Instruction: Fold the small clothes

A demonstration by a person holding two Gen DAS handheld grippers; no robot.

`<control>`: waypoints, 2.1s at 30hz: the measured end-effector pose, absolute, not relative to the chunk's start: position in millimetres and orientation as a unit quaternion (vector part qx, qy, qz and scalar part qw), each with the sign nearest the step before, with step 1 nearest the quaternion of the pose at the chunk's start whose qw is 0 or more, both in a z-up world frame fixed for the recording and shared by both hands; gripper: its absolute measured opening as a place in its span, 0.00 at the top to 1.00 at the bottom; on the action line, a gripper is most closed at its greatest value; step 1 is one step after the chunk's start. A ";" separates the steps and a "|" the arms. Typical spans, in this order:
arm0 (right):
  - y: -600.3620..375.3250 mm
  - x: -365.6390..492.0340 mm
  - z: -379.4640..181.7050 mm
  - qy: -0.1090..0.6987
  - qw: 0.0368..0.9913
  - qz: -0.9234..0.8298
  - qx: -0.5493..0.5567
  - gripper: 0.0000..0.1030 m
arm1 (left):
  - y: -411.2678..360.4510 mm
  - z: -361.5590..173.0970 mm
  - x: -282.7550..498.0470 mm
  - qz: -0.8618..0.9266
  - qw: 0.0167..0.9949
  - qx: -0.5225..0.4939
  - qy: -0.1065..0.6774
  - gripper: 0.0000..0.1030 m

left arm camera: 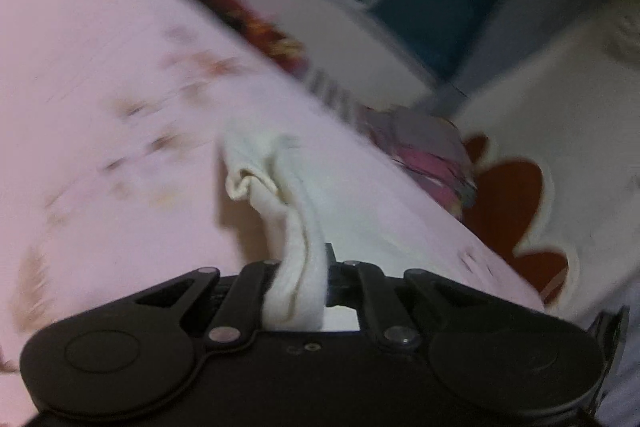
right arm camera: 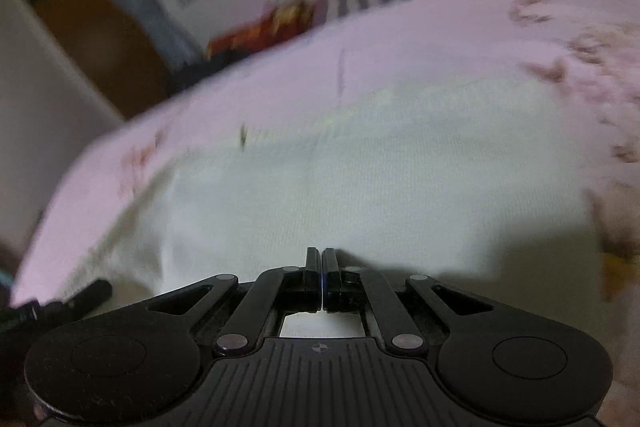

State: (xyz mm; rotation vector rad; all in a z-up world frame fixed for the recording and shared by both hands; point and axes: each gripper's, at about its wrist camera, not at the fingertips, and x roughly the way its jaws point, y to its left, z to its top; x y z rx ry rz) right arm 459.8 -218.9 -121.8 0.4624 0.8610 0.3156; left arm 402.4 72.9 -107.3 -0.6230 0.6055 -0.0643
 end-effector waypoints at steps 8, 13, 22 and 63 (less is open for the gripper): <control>-346.2 423.2 -97.7 0.356 0.879 0.104 0.301 1.00 | -61.4 -61.6 410.2 -0.126 0.935 -0.109 0.312 0.93; -401.5 404.6 -93.4 0.344 0.873 0.100 0.329 0.99 | -148.8 -87.2 411.1 -0.208 0.900 -0.042 0.379 0.52; -412.4 401.6 -97.1 0.348 0.851 0.165 0.356 0.55 | -64.9 -76.8 426.9 -0.114 0.917 -0.124 0.362 0.57; -331.5 439.8 -130.5 0.427 0.856 0.157 0.243 0.87 | -55.4 -135.3 489.3 -0.162 0.878 -0.098 0.439 0.56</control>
